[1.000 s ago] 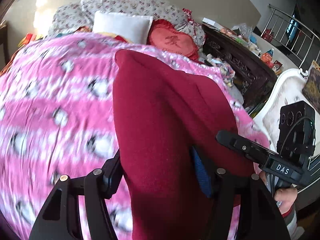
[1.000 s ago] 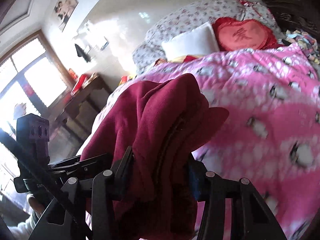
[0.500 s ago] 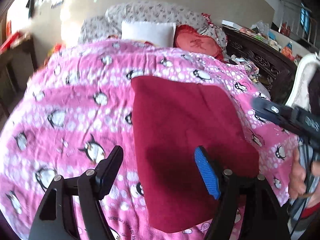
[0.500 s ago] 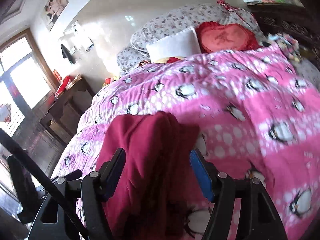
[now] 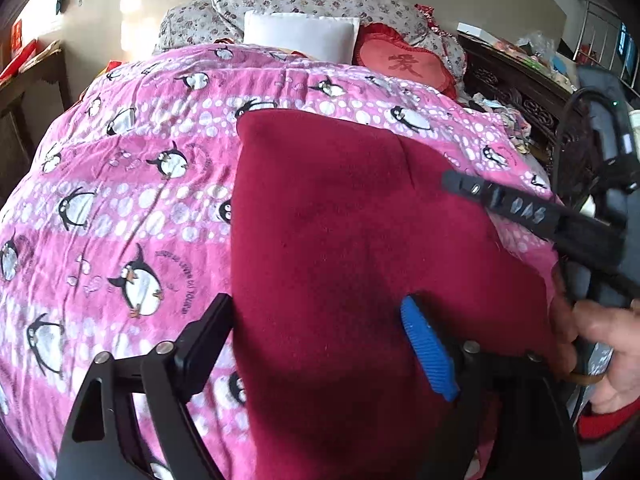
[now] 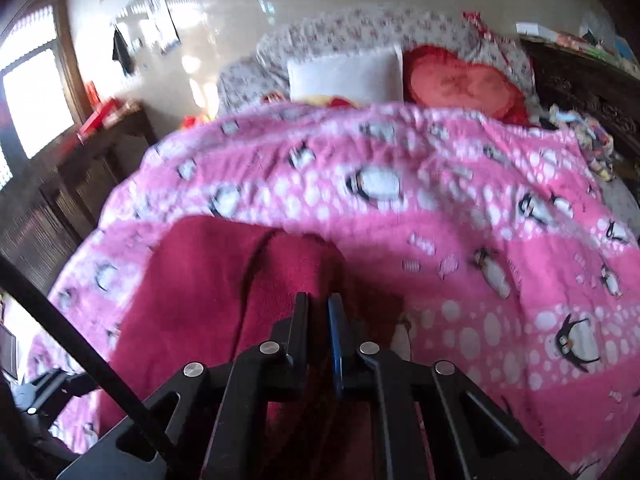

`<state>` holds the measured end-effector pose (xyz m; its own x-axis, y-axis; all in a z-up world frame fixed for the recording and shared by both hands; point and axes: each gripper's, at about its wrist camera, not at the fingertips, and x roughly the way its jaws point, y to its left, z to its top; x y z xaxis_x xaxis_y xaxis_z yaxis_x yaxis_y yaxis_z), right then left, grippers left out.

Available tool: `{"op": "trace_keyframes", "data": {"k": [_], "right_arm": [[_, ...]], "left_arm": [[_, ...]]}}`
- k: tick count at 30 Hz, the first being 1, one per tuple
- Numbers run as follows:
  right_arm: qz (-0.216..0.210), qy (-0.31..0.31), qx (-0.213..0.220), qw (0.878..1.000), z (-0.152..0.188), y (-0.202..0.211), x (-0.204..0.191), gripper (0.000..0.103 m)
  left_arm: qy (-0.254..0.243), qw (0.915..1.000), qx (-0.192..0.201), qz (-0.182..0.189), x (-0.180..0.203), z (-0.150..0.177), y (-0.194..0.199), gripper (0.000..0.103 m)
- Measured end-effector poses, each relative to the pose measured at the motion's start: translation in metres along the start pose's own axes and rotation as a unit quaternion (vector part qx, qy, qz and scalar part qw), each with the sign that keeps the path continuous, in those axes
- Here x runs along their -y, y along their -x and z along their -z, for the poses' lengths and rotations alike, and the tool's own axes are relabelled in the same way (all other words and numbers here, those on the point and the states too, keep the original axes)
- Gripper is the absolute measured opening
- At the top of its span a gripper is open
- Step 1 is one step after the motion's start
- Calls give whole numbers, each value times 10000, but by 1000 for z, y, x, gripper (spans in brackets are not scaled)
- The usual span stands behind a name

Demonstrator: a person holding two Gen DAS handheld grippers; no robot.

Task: Fold small clothes
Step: 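Press the folded sweatshirt flat and open the right gripper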

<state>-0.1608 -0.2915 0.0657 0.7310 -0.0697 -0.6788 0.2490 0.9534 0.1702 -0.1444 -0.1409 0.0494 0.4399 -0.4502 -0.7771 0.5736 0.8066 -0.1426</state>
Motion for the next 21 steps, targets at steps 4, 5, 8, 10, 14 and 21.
{"op": "trace_keyframes", "data": {"k": [4,5,8,10,14,21], "right_arm": [[-114,-69,15,9999,3,8,5,12],[-154,-128,48,9998,2,15,5,16],[-211,-30,261,9994,7,47,-6,17],[-292,196,374,9987,13,67,-21,17],[-467,515,304,9971,32,83,-47,17],[334,735,-198,9965,60,47,-40,21]], "left_arm": [[63,10000,-50,14,0,2,-1,87],[65,10000,-54,12,-1,2,0,87],[57,9999,-35,-77,-4,2,10,87],[44,9999,24,-138,-6,4,18,87],[9,9995,114,-290,-11,8,28,87],[3,9994,104,-335,-14,16,31,87]]}}
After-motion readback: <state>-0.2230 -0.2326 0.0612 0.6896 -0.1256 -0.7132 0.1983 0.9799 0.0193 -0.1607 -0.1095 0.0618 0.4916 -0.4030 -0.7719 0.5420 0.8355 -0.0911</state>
